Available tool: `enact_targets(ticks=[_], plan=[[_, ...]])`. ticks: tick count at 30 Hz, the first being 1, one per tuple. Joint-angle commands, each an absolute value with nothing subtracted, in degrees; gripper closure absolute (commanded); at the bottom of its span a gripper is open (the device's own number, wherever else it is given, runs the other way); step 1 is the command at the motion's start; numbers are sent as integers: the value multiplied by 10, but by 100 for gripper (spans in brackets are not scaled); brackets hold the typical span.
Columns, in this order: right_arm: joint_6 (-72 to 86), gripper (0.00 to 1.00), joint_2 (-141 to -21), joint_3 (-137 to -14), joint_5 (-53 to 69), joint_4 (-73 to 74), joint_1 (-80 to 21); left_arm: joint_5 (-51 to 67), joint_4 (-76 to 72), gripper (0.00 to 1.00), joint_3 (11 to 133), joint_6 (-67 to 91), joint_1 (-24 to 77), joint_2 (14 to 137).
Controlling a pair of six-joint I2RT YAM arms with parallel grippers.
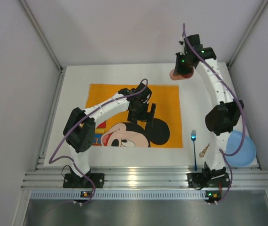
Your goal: Set the dinner table for one person
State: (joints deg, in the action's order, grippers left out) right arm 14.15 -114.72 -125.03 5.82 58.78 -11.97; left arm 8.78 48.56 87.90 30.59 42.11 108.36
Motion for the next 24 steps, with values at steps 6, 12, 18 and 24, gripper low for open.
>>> enact_targets(ticks=[6,12,18,24], plan=[[121,100,-1274,-1317,-45,750,-204,74,492,7,887,311,423,1051],[112,100,-1298,-1306,-67,744,-207,65,469,7,840,321,419,1011],[114,71,-1316,-1311,-57,743,-215,61,472,7,831,308,391,992],[118,36,-1315,-1317,-64,744,-229,66,471,7,831,298,377,990]])
